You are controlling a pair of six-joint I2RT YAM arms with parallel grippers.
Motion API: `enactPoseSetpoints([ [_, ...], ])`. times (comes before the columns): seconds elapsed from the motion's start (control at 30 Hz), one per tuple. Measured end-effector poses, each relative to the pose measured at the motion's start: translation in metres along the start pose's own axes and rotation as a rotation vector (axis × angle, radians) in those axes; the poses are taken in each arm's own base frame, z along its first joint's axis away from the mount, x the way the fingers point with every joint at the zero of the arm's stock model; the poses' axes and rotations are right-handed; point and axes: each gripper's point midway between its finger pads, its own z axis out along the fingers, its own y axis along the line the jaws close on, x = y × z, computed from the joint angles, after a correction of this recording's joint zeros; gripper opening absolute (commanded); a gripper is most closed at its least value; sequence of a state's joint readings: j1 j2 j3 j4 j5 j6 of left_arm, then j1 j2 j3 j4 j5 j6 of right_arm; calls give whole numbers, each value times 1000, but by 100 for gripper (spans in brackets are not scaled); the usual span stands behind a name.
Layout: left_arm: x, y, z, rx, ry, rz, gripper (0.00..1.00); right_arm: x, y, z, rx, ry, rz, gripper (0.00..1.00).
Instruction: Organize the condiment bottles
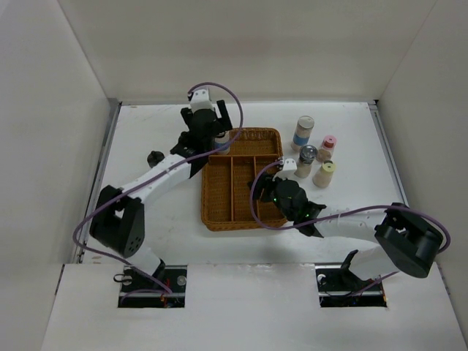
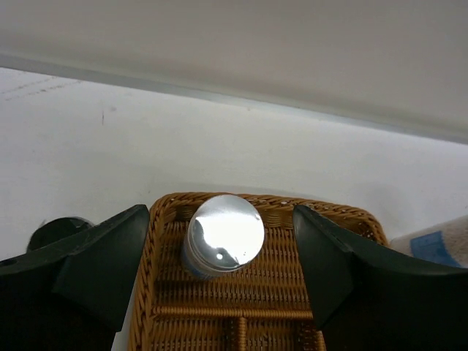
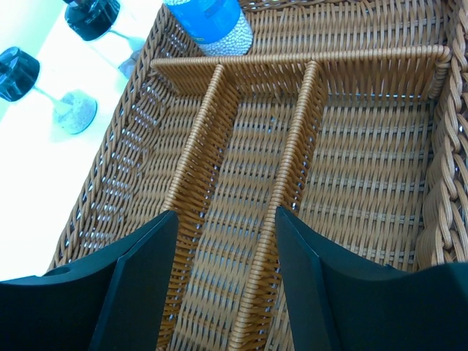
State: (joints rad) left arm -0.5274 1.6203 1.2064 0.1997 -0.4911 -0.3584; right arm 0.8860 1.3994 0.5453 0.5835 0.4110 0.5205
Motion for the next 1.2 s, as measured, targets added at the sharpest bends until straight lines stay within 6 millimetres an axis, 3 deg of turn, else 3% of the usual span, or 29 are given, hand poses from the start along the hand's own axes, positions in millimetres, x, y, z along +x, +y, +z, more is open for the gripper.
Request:
enactPoseSetpoints([
  [0.17, -32, 24, -35, -16, -75, -69, 75, -3, -4, 0, 11, -7, 4, 63],
  [0.27, -33, 47, -45, -59, -85, -93, 73, -4, -6, 1, 17, -11, 7, 53],
  [0.43, 1, 84, -41, -151, 2, -63, 74, -5, -7, 1, 18, -12, 9, 53],
  [0.53, 25, 93, -33, -181, 58, -35, 74, -5, -7, 1, 19, -13, 9, 60],
  [0.67, 62, 103, -19, -204, 148, 10, 74, -5, -7, 1, 20, -13, 6, 65],
  [0.8, 88, 115, -8, -228, 213, 39, 73, -5, -7, 1, 19, -13, 4, 68],
  [1.2, 80, 124, 14, -265, 198, 51, 67, -4, -7, 1, 18, -11, 4, 71],
])
